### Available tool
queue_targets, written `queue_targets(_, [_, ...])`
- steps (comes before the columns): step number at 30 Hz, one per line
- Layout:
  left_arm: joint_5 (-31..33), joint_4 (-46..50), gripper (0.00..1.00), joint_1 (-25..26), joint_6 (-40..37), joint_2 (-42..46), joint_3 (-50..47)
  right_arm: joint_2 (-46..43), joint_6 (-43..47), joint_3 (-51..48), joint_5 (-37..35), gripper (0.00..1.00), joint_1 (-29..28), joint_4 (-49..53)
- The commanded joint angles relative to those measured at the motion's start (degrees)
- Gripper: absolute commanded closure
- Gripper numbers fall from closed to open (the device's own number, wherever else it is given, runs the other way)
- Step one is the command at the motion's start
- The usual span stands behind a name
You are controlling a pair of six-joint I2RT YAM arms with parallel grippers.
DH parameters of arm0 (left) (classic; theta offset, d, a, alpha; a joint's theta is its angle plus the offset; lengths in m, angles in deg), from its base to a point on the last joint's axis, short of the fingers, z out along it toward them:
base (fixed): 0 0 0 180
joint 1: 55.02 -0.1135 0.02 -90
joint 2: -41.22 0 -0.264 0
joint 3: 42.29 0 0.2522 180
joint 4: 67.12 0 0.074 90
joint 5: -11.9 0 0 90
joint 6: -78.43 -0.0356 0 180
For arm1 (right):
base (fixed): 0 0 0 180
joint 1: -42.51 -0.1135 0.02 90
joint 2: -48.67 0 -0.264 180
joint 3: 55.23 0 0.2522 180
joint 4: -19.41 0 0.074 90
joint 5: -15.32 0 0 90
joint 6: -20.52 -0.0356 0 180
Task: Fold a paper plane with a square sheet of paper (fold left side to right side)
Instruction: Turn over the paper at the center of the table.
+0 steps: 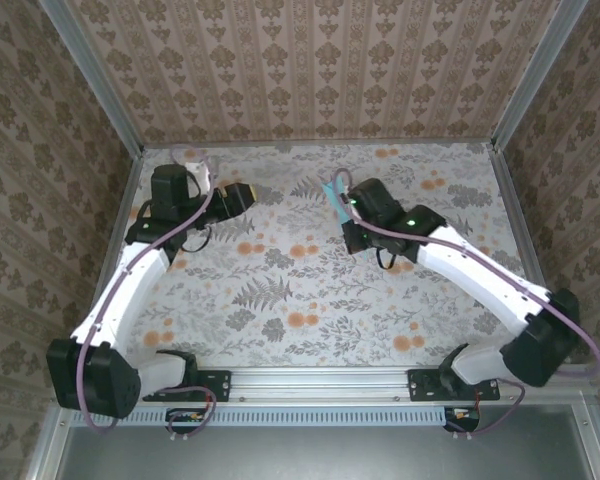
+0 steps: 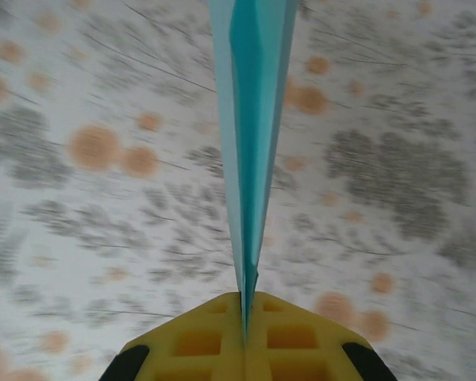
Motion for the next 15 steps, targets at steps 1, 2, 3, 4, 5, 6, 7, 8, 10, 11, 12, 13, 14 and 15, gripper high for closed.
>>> queue_targets(1, [4.5, 3.1, 0.35, -1.7, -1.9, 3.5, -1.5, 7.8, 4.2, 4.7, -19.3, 0.96, -3.6, 11.9])
queue_targets(2, [4.7, 3.4, 0.34, -2.2, -1.9, 4.1, -1.8, 10.3, 4.2, 5.9, -21.3, 0.96, -4.6, 13.1])
queue_targets(3, [4.7, 3.6, 0.34, -2.8, -2.0, 4.6, -2.0, 12.8, 4.3, 7.1, -23.2, 0.95, -5.6, 14.3])
queue_targets(4, [4.6, 3.9, 0.34, -3.4, -2.0, 4.9, -2.1, 15.6, 4.4, 8.3, -24.9, 0.95, -6.4, 15.3])
queue_targets(5, [4.5, 4.0, 0.34, -3.8, -2.0, 5.1, -2.2, 17.9, 4.4, 9.4, -26.4, 0.95, -7.2, 16.5])
queue_targets(6, [4.2, 4.2, 0.33, -4.1, -2.1, 5.2, -2.3, 20.4, 4.1, 10.5, -28.0, 0.95, -7.7, 17.8])
queue_targets(7, [4.0, 4.2, 0.33, -4.4, -2.1, 5.3, -2.4, 22.9, 3.7, 11.6, -29.9, 0.95, -8.3, 19.0])
queue_targets(8, [3.9, 4.2, 0.33, -4.6, -2.2, 5.3, -2.5, 25.0, 3.4, 12.6, -30.8, 0.95, -8.7, 20.0])
queue_targets(10, [3.5, 4.1, 0.33, -4.9, -2.2, 5.1, -2.7, 29.3, 3.1, 14.2, -31.5, 0.95, -9.5, 21.7])
queue_targets(11, [3.5, 4.1, 0.33, -5.0, -2.1, 5.0, -2.9, 30.9, 3.1, 14.6, -31.6, 0.95, -9.9, 22.3])
queue_targets(12, [3.2, 3.8, 0.33, -5.1, -2.1, 4.9, -3.1, 32.7, 2.9, 15.2, -31.7, 0.95, -10.2, 22.9])
queue_targets(13, [3.1, 3.8, 0.33, -5.1, -2.0, 4.9, -3.2, 34.1, 2.6, 15.5, -31.5, 0.95, -10.4, 23.4])
queue_targets(14, [3.0, 3.7, 0.33, -5.3, -1.9, 4.8, -3.4, 35.6, 2.4, 15.9, -30.8, 0.94, -10.8, 23.8])
queue_targets(15, [2.8, 3.5, 0.33, -5.3, -1.7, 4.7, -3.6, 36.8, 2.4, 16.2, -29.6, 0.94, -11.1, 24.0])
